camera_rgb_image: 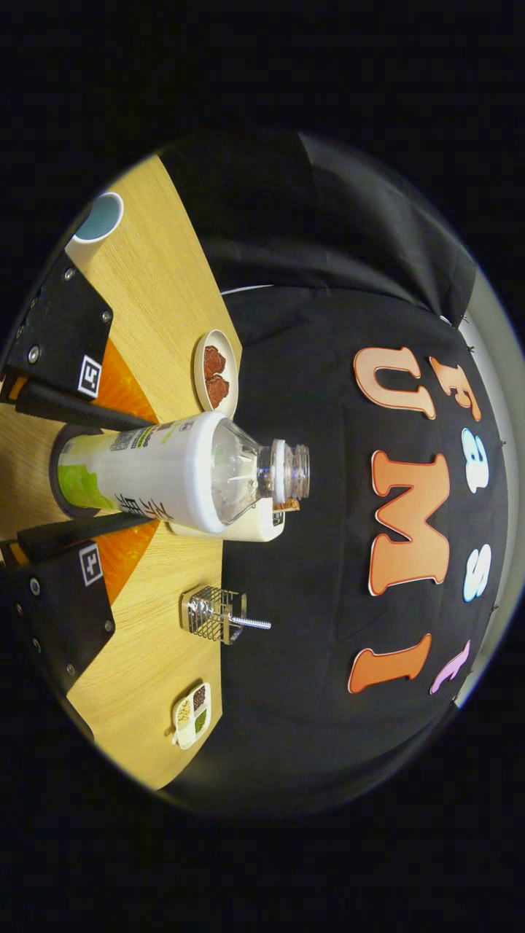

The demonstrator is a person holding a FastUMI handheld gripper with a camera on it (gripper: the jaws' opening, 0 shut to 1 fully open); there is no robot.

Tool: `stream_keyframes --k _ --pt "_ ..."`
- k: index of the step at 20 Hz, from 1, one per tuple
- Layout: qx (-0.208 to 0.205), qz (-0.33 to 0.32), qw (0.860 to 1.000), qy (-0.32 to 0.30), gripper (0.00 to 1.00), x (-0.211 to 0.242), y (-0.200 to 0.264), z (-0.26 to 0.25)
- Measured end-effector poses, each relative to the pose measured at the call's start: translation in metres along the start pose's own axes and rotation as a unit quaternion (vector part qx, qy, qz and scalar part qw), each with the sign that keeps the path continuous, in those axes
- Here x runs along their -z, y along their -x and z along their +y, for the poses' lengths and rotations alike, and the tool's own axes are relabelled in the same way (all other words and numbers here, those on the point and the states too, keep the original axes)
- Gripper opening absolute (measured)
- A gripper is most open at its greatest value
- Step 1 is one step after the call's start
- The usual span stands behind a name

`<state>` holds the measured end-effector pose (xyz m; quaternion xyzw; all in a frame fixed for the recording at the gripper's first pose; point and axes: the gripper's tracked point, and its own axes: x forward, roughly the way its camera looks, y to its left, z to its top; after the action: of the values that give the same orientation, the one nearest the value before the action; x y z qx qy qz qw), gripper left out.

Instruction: Take the bottle from table, then pour the juice into the cup, finally place the bottle on the coaster

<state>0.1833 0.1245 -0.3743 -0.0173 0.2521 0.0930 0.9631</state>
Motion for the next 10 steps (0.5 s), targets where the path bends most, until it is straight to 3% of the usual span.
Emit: stream_keyframes --k 6,10 --pt "-0.001 -0.004 1.0 -0.018 0.67 -0.008 0.005 0.002" --pt "0.01 -0.026 0.999 -0.025 0.86 -0.03 0.027 -0.007"
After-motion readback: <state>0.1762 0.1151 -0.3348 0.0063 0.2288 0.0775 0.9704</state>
